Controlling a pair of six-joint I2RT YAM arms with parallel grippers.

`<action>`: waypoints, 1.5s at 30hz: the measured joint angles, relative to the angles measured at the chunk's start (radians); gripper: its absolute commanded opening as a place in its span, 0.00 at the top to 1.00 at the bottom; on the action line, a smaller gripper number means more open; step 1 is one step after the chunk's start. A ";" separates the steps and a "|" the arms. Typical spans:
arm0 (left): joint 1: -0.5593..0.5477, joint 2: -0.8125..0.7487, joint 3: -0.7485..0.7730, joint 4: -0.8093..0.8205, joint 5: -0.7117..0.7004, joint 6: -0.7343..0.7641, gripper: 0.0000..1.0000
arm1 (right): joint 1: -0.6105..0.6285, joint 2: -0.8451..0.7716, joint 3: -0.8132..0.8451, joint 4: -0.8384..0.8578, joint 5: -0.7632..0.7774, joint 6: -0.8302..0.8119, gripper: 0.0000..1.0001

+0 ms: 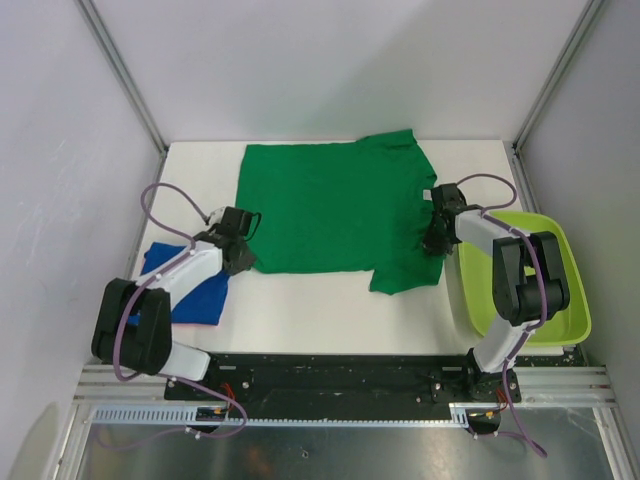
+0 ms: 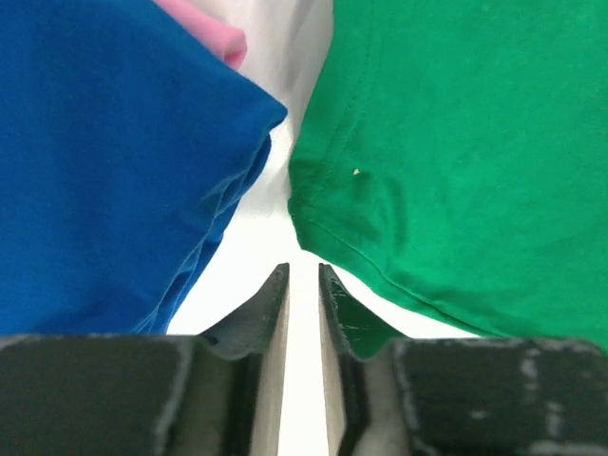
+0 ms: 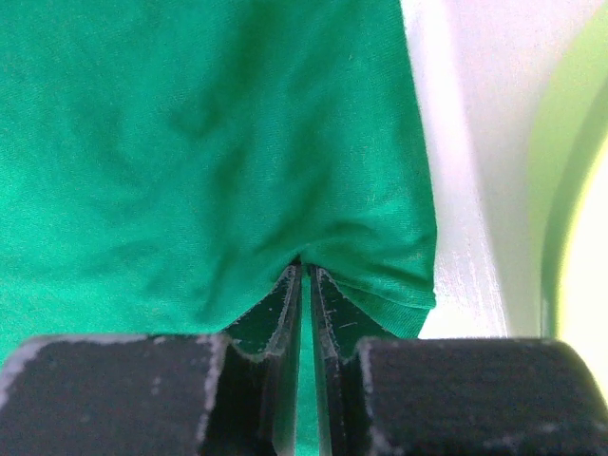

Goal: Fold and stack the t-shirts
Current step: Flatten out the tshirt

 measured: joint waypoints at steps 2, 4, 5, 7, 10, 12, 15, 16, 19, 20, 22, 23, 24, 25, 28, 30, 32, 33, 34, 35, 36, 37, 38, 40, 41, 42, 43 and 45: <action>0.001 0.027 0.000 -0.003 -0.001 -0.018 0.67 | 0.002 0.001 0.000 0.000 0.000 0.000 0.88; 0.001 0.045 -0.001 -0.003 -0.002 -0.027 0.62 | 0.003 0.002 0.000 0.000 0.000 0.000 0.88; 0.001 0.051 -0.002 -0.002 -0.002 -0.035 0.61 | 0.003 0.003 0.000 0.000 0.000 0.000 0.88; 0.001 0.054 -0.004 0.001 -0.005 -0.041 0.60 | 0.004 0.004 0.000 0.000 0.000 0.000 0.89; 0.002 0.058 -0.006 0.009 -0.006 -0.042 0.64 | 0.006 0.005 0.001 0.001 0.000 0.000 0.89; 0.003 0.071 -0.006 0.021 -0.005 -0.042 0.69 | 0.007 0.007 0.004 0.001 -0.001 0.000 0.89; 0.004 0.100 -0.006 0.037 -0.005 -0.041 0.77 | 0.008 0.009 0.006 0.001 -0.003 0.000 0.89; 0.004 0.110 -0.006 0.044 -0.005 -0.039 0.80 | 0.009 0.010 0.006 0.001 -0.003 0.000 0.89; 0.004 0.122 -0.006 0.051 -0.010 -0.031 0.90 | 0.010 0.010 0.006 0.001 -0.003 0.000 0.89; 0.004 0.122 -0.005 0.053 -0.012 -0.024 0.94 | 0.010 0.011 0.007 0.001 -0.003 0.000 0.89; 0.004 0.121 -0.004 0.057 -0.027 -0.006 0.98 | 0.010 0.011 0.008 0.001 -0.005 0.000 0.89; 0.004 0.119 -0.003 0.057 -0.036 0.008 0.99 | 0.010 0.011 0.008 0.001 -0.006 0.000 0.89; 0.004 0.113 -0.002 0.054 -0.046 0.024 1.00 | 0.010 0.011 0.008 0.001 -0.007 0.000 0.89; 0.004 0.102 0.000 0.050 -0.057 0.044 1.00 | 0.010 0.011 0.008 0.001 -0.008 0.000 0.89; 0.004 0.060 0.032 0.012 -0.091 0.103 0.99 | 0.010 0.011 0.008 0.001 -0.010 0.000 0.89; 0.004 0.034 0.066 -0.006 -0.110 0.145 0.91 | 0.003 0.011 0.008 0.001 -0.010 0.000 0.89; 0.004 0.008 0.103 -0.023 -0.117 0.192 0.77 | -0.001 0.011 0.008 0.000 -0.011 0.000 0.90; 0.004 -0.003 0.116 -0.029 -0.117 0.209 0.68 | -0.005 0.011 0.008 0.000 -0.012 0.000 0.90; 0.004 -0.015 0.125 -0.033 -0.117 0.228 0.61 | -0.011 0.011 0.008 -0.001 -0.013 0.000 0.90; 0.005 -0.028 0.129 -0.037 -0.115 0.241 0.57 | -0.017 0.011 0.008 -0.002 -0.013 0.000 0.90; 0.006 -0.036 0.129 -0.041 -0.112 0.251 0.55 | -0.021 0.010 0.008 -0.003 -0.013 0.000 0.90; 0.008 -0.043 0.129 -0.048 -0.106 0.254 0.55 | -0.027 0.009 0.008 -0.007 -0.012 0.000 0.90; 0.010 -0.045 0.129 -0.054 -0.098 0.255 0.57 | -0.029 0.007 0.008 -0.010 -0.012 0.000 0.90; 0.016 -0.044 0.129 -0.065 -0.074 0.249 0.62 | -0.032 0.002 0.008 -0.020 -0.010 0.000 0.90; 0.018 -0.044 0.129 -0.069 -0.062 0.246 0.65 | -0.032 0.000 0.008 -0.024 -0.010 0.000 0.90; 0.021 -0.044 0.129 -0.072 -0.050 0.238 0.68 | -0.033 -0.001 0.008 -0.028 -0.010 0.000 0.90; 0.024 -0.042 0.129 -0.074 -0.039 0.228 0.71 | -0.034 -0.002 0.008 -0.032 -0.010 0.000 0.90; 0.026 -0.033 0.126 -0.073 -0.023 0.211 0.76 | -0.034 -0.004 0.008 -0.039 -0.010 0.000 0.90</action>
